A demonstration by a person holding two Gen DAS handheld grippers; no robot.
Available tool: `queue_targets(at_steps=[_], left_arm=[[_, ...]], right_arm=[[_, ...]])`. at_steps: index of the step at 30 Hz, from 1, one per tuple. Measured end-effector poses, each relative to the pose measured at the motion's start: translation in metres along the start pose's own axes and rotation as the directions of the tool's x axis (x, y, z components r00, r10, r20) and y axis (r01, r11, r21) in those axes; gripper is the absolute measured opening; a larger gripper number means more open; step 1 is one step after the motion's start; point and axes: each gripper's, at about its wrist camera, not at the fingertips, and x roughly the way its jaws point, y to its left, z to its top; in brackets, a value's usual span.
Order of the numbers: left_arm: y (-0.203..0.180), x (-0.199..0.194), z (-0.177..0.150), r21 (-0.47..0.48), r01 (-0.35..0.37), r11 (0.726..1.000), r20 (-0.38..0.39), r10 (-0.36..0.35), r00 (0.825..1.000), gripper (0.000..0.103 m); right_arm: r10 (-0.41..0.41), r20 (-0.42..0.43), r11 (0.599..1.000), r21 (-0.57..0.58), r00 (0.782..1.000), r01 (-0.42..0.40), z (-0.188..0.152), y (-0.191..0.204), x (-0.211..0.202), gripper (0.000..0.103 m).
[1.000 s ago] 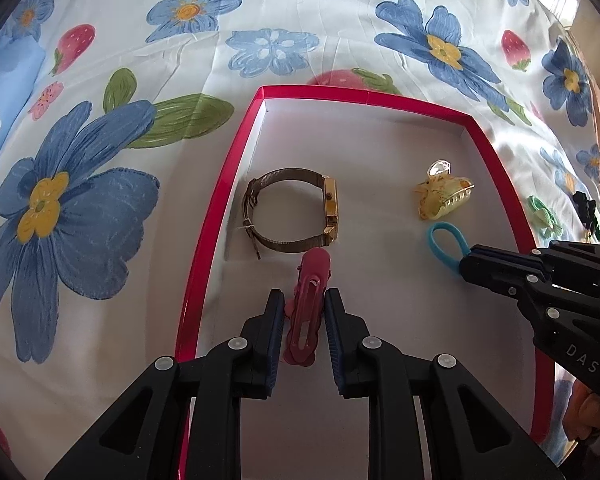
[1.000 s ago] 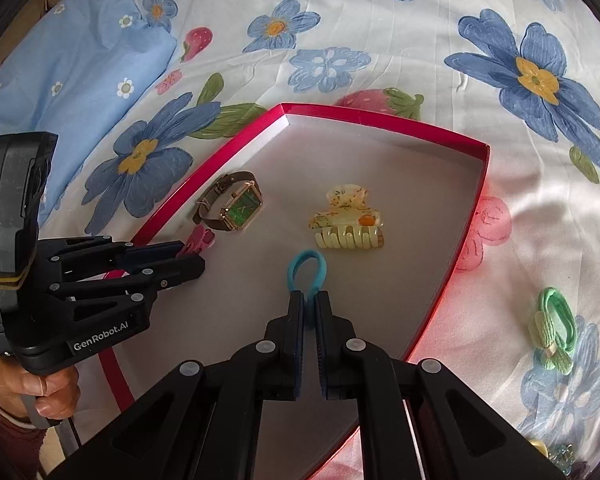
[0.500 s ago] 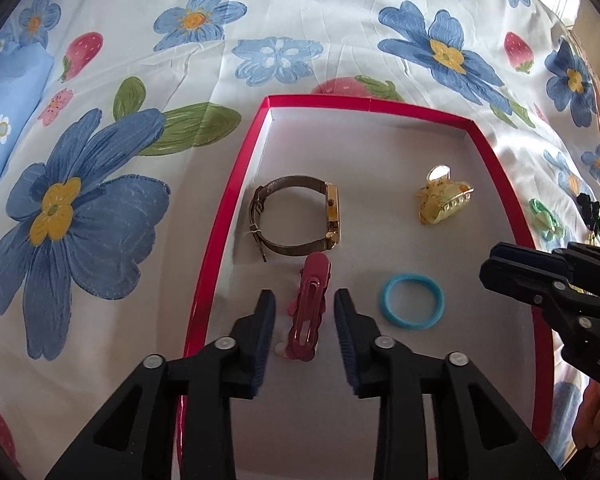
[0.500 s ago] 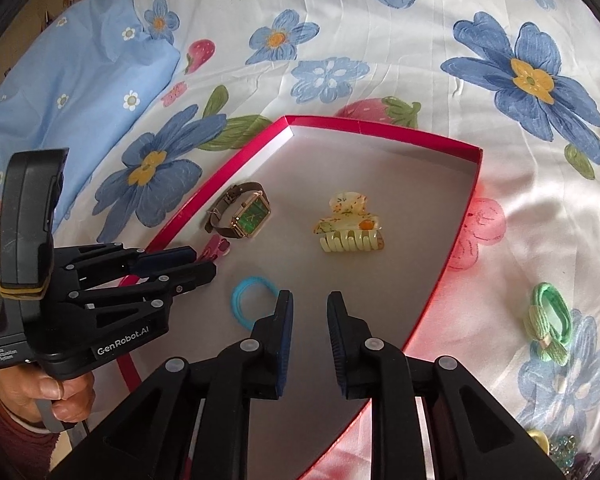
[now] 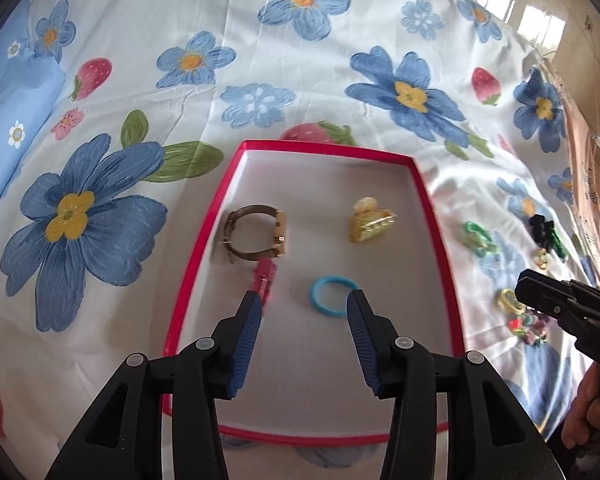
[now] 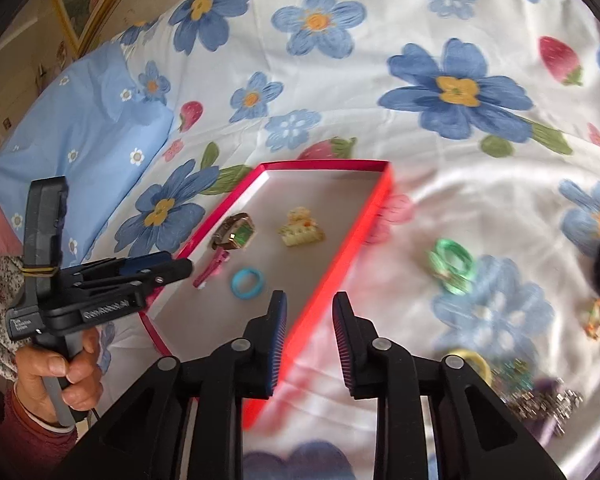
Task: Organize jewelry
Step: 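Lower the pink clip and blue ring into the red box and release both, then grasp the yellow bangle with the left gripper while the right gripper grasps the silver chain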
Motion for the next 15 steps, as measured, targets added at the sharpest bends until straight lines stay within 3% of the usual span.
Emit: queue_targets(at_steps=[8, 15], left_arm=[[-0.034, -0.024, -0.014, 0.051, 0.08, 0.996, 0.0, -0.08, 0.997, 0.045], [-0.061, -0.023, -0.022, 0.098, 0.118, 0.988, -0.037, -0.115, 0.993, 0.045]], right_arm=[[-0.09, 0.025, 0.992, 0.091, 0.996, 0.087, -0.031, -0.05, -0.049, 0.027], [-0.155, 0.035, 0.976, 0.161, 0.987, 0.147, -0.055, -0.085, -0.079, 0.03]])
